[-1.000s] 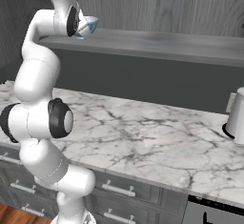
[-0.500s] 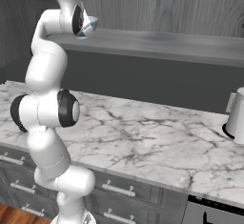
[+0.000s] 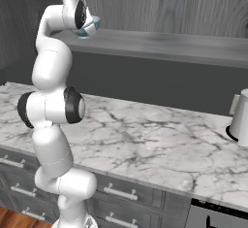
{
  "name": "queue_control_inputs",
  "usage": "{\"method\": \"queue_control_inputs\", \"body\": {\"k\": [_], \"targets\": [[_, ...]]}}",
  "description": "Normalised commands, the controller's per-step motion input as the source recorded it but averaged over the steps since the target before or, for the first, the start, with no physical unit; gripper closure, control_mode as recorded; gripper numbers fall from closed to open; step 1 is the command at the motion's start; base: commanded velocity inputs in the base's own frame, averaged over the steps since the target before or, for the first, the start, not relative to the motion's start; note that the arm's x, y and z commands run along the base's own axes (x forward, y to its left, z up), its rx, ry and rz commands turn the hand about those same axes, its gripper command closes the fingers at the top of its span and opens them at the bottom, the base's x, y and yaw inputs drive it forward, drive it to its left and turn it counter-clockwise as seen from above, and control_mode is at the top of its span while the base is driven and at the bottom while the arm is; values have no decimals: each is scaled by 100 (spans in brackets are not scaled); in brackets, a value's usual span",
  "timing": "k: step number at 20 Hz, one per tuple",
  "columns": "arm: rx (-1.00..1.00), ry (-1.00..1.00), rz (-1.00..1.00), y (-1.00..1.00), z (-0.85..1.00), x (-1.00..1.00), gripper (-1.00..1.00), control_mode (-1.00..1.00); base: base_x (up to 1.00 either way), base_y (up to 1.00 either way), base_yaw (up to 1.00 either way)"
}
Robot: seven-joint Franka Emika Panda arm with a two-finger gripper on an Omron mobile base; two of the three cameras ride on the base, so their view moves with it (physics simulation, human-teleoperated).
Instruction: Take the smaller bowl and place it next to the appetizer plate on the dining counter , and place the larger bowl next to the plate with cooked food.
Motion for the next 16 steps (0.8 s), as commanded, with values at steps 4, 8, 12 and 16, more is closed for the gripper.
{"method": "queue_control_inputs", "body": {"k": [4,8,12,16], "targets": [[0,2,0,0,-1,0,100,-100,0,0,0],[0,0,0,0,0,-42,100,-100,0,0,0],[0,0,-4,-17,-2,-95,100,-100,0,0,0],[0,0,-5,-47,-23,-100,100,-100,0,0,0]]}}
